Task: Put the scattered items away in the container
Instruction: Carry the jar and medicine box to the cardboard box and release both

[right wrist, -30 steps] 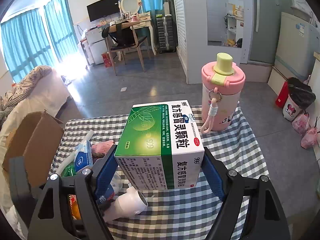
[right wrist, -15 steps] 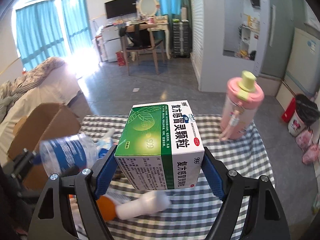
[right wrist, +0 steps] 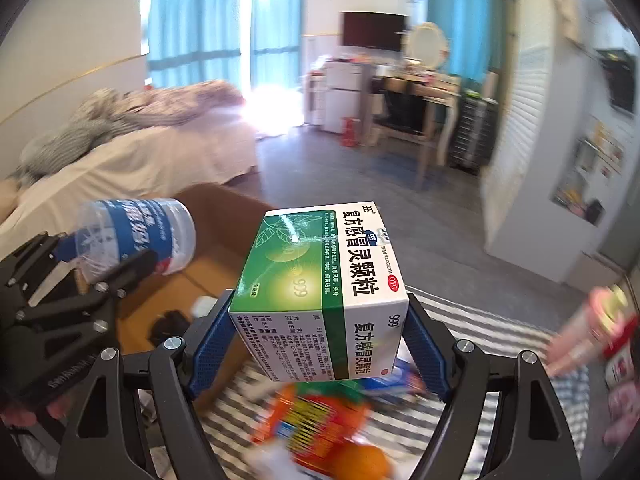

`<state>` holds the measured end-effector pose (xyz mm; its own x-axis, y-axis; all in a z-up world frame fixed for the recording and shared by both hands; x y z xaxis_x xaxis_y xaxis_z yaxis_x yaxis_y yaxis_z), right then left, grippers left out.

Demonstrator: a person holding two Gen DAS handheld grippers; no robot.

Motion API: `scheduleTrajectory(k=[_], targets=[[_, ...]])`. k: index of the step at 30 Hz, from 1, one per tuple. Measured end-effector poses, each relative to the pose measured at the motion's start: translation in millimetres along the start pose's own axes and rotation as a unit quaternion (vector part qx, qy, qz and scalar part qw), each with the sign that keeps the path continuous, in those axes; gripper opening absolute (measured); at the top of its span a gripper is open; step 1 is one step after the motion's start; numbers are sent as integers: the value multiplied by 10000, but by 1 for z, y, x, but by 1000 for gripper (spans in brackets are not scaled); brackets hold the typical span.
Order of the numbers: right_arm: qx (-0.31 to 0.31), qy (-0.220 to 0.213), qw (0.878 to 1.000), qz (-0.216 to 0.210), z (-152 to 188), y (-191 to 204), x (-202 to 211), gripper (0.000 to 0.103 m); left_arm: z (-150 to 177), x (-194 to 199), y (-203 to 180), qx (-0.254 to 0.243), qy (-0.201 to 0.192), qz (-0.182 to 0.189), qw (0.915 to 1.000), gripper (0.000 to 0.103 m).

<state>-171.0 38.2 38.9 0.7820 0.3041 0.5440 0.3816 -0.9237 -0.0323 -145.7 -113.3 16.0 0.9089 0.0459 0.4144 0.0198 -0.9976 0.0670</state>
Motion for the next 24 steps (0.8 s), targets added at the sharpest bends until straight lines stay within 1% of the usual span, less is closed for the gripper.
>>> scheduleTrajectory(k=[4,6,8,9,12,14,15,16,17,19,21,24], targets=[[226,105,9991,-357,-7,48,-32,79,17,-4,39,160,226,-234,9993,63],[301,151,9983,-466,-7,65,-47,79,27,-10,54,200,372,-442,9981,63],[337,290,9973,-579,-1,77,-64,79,38,-15,67,263,520,-579,9966,63],[374,313,9970,-602,0,82,-71,79,43,-19,73,293,600,-630,9958,63],[684,170,9961,-539,1,100,-81,80,57,-30,82,332,809,-757,9933,63],[767,149,9952,-594,1,109,-87,81,62,-34,83,349,865,-772,9926,64],[765,161,9949,-635,1,112,-89,82,63,-35,82,340,873,-770,9926,64],[729,207,9946,-707,2,113,-90,83,63,-35,82,318,865,-784,9926,70],[672,257,9943,-786,4,113,-90,85,62,-35,81,289,846,-805,9927,79],[550,296,9940,-901,6,107,-85,86,58,-32,79,250,753,-815,9935,84],[459,237,9947,-888,5,95,-76,86,50,-29,76,225,673,-764,9946,85],[302,47,9974,-652,0,72,-55,87,44,-25,64,156,592,-596,9963,90]])
Point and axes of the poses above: each gripper's, at about its wrist camera, not at the fingertips, and x roughly against the way its jaws point, y to its left, z to its underside, the point moved 8 cm from there along -x, roughly the way its jaws point, and after that the axes turned 7 degrees about -y, right-handed, at the moved point
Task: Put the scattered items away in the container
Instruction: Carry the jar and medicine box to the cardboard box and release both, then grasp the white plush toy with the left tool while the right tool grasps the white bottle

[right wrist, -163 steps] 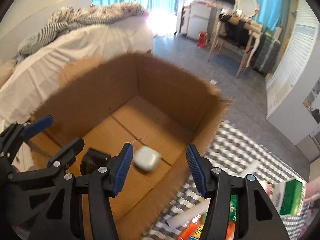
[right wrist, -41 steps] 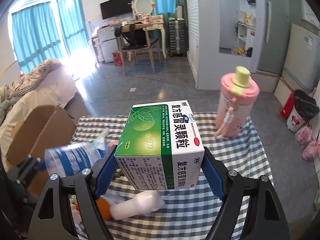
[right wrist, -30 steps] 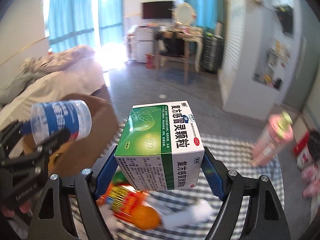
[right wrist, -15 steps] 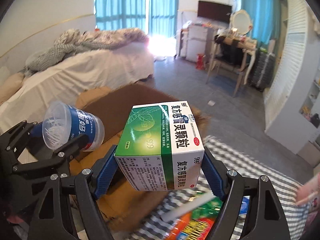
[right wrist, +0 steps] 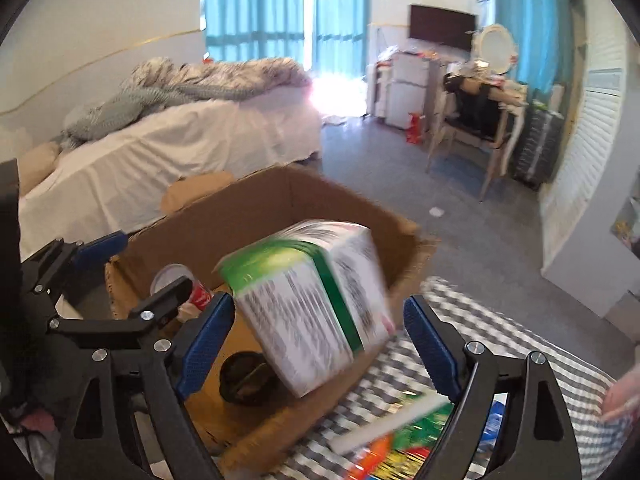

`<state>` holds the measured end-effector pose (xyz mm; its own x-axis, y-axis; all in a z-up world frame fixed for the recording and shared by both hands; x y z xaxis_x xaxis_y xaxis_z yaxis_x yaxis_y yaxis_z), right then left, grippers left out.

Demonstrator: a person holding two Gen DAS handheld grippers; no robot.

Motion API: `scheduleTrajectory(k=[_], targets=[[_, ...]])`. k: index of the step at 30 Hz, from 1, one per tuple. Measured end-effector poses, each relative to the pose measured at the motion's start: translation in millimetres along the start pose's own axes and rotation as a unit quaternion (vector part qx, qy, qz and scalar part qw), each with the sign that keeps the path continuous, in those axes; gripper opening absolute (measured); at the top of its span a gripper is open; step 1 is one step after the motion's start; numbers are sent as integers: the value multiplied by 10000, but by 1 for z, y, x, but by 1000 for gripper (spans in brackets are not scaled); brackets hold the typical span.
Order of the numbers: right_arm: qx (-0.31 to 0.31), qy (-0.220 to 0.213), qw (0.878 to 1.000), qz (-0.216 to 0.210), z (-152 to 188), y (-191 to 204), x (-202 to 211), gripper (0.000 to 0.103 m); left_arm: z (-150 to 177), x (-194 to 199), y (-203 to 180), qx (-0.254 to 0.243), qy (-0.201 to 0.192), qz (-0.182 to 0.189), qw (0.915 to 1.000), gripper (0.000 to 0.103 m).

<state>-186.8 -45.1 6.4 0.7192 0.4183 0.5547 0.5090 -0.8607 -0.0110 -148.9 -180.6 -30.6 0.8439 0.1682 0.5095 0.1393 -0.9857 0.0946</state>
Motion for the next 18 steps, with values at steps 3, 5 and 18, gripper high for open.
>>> scheduleTrajectory(k=[3,5,18], targets=[[-196,-182,9993,244,-1,-27,27,88,-5,10,-20,-120,-124,231,9996,94],[-335,-246,9976,550,2,-51,44,89,-9,18,-36,-197,-230,424,9986,95],[-1401,577,9688,1961,112,-203,113,89,31,63,-187,-1028,-243,1993,9742,103]])
Point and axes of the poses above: each gripper's, at about its wrist camera, not at the fingertips, and x roughly against the way its jaws point, y to its left, z to its underside, the point moved 8 cm from there along -x, roughly the way its jaws point, and after that the axes turned 7 degrees about -y, right-handed, at the moved point
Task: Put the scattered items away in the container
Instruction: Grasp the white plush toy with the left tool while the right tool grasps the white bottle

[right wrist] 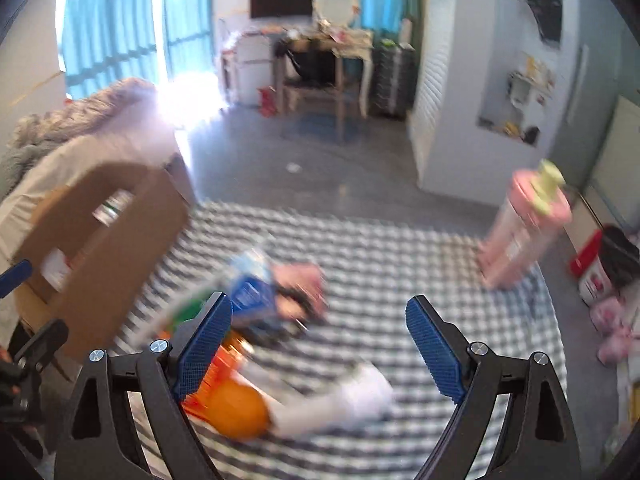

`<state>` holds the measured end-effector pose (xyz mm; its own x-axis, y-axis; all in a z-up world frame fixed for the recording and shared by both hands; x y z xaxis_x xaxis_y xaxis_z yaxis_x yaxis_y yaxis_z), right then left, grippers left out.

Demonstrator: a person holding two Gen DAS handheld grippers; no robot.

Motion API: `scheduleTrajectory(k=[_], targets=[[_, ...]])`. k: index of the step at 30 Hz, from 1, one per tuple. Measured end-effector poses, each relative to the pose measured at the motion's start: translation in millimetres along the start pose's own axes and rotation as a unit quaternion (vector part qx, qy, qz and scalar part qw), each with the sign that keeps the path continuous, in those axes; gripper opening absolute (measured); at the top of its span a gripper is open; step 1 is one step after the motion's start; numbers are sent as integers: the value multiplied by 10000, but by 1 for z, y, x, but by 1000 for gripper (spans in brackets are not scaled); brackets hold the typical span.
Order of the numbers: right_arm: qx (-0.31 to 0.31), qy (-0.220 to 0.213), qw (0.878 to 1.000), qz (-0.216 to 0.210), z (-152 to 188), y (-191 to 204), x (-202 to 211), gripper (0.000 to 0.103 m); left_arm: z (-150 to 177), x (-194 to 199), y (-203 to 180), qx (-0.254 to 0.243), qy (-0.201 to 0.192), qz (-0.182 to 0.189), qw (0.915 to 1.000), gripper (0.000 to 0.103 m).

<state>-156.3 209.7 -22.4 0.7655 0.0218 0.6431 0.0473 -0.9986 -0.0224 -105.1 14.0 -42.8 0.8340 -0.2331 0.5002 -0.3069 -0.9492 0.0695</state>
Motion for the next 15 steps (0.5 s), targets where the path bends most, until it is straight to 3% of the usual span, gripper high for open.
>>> scheduleTrajectory(k=[7,15], targets=[[-122,610,9981,-13,59,-32,-5,89,48,-11,-35,-123,408,198,9989,103],[-259,858,9960,30,96,-24,-8,89,76,-6,-47,-52,686,251,9973,103]])
Point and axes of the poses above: each gripper's, at about its wrist camera, not at the fingertips, and x roughly against the way its jaws point, y to its left, z to its underside, the point moved 8 cm from there along -x, roughly the way its jaws point, and after that the axes turned 7 degrees about -y, right-handed, at the moved point
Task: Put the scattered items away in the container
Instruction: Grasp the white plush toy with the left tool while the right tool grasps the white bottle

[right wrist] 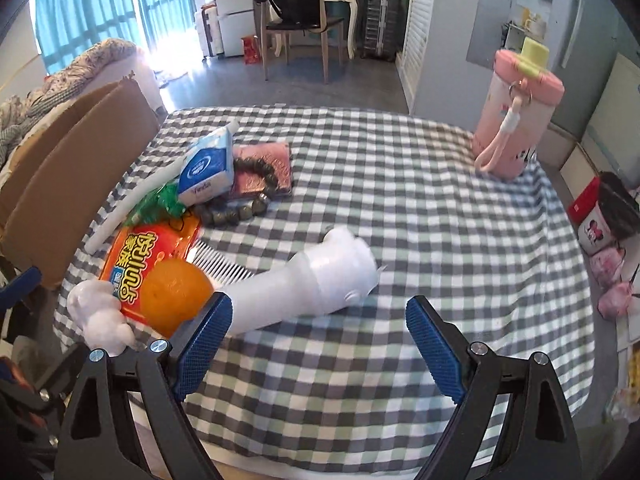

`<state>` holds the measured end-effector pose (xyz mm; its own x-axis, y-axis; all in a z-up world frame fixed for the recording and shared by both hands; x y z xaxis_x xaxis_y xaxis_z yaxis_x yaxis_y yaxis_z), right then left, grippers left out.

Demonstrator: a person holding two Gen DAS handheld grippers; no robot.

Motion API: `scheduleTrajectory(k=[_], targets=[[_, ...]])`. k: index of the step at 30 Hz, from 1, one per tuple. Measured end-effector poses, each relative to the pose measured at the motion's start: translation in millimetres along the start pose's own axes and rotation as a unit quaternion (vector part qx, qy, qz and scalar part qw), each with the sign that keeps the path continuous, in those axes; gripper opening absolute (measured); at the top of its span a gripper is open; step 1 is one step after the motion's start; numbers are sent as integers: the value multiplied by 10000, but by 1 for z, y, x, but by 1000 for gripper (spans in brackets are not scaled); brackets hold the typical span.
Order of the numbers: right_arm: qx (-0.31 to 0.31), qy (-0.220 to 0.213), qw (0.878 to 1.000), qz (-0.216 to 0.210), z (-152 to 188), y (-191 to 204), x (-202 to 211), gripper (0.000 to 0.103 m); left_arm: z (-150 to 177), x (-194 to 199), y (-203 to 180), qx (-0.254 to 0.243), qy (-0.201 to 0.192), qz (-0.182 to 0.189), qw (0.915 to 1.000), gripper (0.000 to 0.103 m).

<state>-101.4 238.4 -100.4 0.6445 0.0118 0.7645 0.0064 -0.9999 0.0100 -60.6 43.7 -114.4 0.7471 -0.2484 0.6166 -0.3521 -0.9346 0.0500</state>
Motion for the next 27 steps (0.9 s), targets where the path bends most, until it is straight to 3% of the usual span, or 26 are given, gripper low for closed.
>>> scheduleTrajectory(k=[4,9,16,21,22,24,26,27], targets=[[-387,152,9991,69,6,2,-9,89,5,-2,-2,176,87,26,9998,103],[-1116,316,9931,-176,4,1,-24,89,7,-14,-3,468,189,18,9987,103],[-1495,427,9877,-131,-5,1,-42,89,15,-42,3,880,556,-71,9945,103],[-1425,522,9883,160,-6,3,-58,87,29,-56,7,1144,872,34,9896,103],[-1348,499,9893,251,-6,4,-58,85,28,-55,7,1120,852,50,9900,101],[-1182,447,9912,402,-7,4,-57,68,27,-54,7,1072,827,78,9908,90],[-1095,424,9922,416,-8,3,-55,61,27,-52,8,994,824,65,9916,71],[-1071,420,9926,398,-9,2,-54,56,27,-51,10,972,837,65,9917,71]])
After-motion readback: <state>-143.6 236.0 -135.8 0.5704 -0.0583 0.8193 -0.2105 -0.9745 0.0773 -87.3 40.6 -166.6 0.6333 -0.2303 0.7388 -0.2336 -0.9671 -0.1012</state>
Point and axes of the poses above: each gripper's, at about its wrist camera, not at the fingertips, and x roughly against the way its jaws point, y to its left, z to its underside, the point moved 8 cm from there along -x, roughly the way its jaws point, and after that the axes turned 7 degrees about -y, right-handed, at the moved point
